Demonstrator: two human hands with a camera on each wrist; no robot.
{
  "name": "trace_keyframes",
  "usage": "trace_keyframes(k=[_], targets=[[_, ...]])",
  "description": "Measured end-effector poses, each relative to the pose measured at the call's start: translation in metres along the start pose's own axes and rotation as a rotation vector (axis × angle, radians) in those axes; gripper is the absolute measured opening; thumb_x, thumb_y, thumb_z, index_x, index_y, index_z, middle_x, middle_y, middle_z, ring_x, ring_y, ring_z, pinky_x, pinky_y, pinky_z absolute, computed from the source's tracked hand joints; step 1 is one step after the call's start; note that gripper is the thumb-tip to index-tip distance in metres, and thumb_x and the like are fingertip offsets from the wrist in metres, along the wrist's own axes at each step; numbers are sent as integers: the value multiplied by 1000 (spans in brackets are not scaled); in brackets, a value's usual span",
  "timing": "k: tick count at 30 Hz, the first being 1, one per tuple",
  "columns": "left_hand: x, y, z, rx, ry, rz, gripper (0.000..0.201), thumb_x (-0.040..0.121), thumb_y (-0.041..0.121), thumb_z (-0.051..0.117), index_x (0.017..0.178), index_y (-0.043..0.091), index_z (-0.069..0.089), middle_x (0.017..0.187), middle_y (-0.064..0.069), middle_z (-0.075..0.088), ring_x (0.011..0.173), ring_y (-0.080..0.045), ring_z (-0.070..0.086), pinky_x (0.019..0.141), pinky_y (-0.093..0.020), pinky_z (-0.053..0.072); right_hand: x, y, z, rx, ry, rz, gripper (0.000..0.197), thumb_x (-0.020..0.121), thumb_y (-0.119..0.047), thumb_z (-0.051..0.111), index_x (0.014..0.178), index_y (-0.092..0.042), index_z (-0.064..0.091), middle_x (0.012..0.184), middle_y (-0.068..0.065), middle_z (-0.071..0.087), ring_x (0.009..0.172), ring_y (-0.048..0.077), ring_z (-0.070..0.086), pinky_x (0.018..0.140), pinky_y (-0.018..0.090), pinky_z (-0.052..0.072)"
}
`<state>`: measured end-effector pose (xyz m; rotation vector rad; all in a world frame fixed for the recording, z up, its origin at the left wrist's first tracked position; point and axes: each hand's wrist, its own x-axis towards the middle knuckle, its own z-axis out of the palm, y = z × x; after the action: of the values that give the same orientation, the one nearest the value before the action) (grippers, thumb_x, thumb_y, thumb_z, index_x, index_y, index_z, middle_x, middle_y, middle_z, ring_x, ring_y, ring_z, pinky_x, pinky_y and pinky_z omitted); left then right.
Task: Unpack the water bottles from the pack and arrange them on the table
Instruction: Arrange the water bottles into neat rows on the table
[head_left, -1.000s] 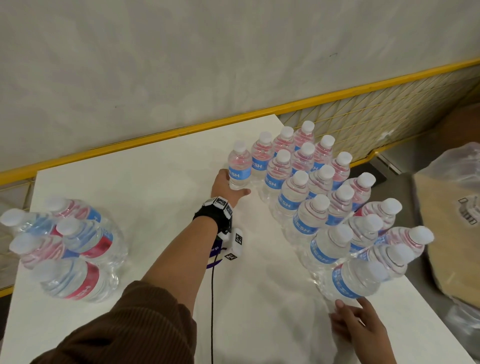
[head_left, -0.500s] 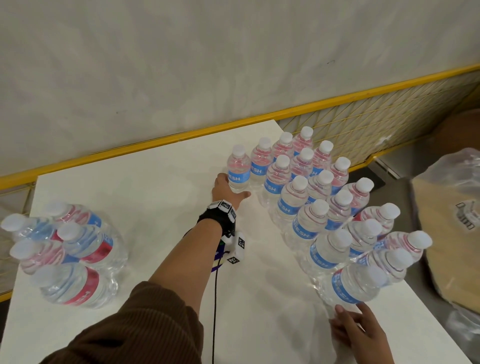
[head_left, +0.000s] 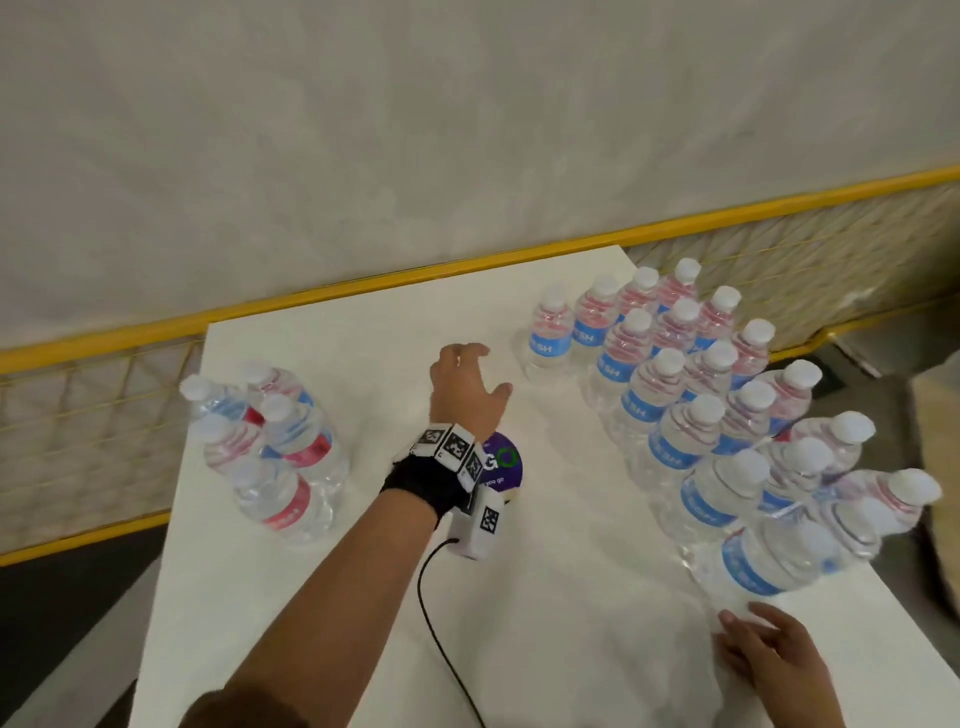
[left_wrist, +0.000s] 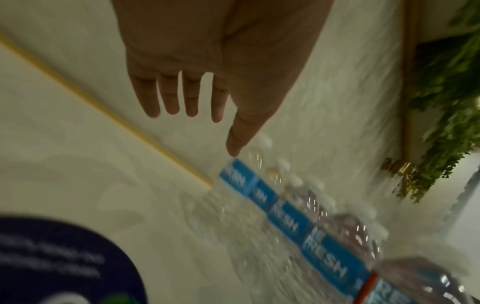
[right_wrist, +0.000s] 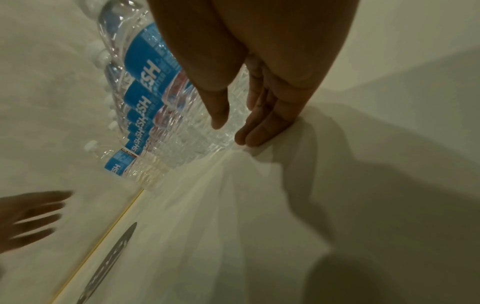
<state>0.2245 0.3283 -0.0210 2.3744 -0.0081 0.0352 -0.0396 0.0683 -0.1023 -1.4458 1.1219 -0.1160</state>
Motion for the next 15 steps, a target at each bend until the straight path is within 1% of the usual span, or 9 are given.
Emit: trace_keyframes(k=[2,4,6,7,9,10,12,13,15], targets=[[-22,-11,-43,54,152,29,39,84,23,64,120,18,54,131,-5,45,122,-26,40,95,-39,43,0,3,-4,-33,-44,42,25,79,-6,72,99,-4,56,89,25,65,66,27,61,47,19,55],[-43,-26,-79,111,341,74,33,82,17,63,115,16,58,125,-7,52,116,-28,46,90,-42,44,-3,2,-6,-64,-104,73,12,81,-5,70,87,-5,60,87,24,65,66,27,58,45,20,55],[-61,-45,-104,160,525,123,32,77,10,64,108,12,62,117,-10,57,109,-31,52,88,-42,43,-12,-2,-4,-95,-184,96,6,84,-3,66,86,-2,61,80,19,62,63,25,55,43,19,53],[-69,-55,-113,169,602,123,33,75,8,63,107,11,62,116,-11,58,108,-32,53,90,-42,42,-18,-5,-3,-113,-225,101,5,84,-2,65,87,-1,61,77,16,61,61,23,54,44,19,52],[-84,-72,-123,130,705,27,39,73,6,62,111,10,61,120,-12,55,112,-33,50,96,-42,39,-32,-11,0,-173,-302,87,3,85,-2,65,86,-1,62,73,13,60,59,21,53,49,21,52],[-91,-79,-125,83,727,-59,42,73,5,61,114,10,59,124,-14,52,115,-34,47,98,-41,38,-38,-13,2,-201,-334,76,3,85,-2,65,84,-1,62,72,13,59,59,21,53,53,23,51],[-100,-89,-127,-31,709,-233,46,75,3,61,120,9,55,130,-16,47,118,-36,42,99,-41,37,-50,-17,9,-252,-383,43,5,84,0,65,83,-1,60,68,13,57,56,22,50,59,26,48],[-104,-95,-126,-90,680,-290,46,77,2,60,122,7,54,130,-18,46,119,-37,42,99,-40,36,-57,-19,13,-286,-403,18,7,83,1,66,84,0,59,66,12,56,55,22,49,60,28,47],[-108,-101,-127,-210,614,-340,40,82,5,60,122,5,54,127,-20,51,117,-37,48,100,-40,38,-68,-24,25,-363,-445,-45,11,81,1,67,87,0,59,68,13,57,55,22,51,62,31,47]])
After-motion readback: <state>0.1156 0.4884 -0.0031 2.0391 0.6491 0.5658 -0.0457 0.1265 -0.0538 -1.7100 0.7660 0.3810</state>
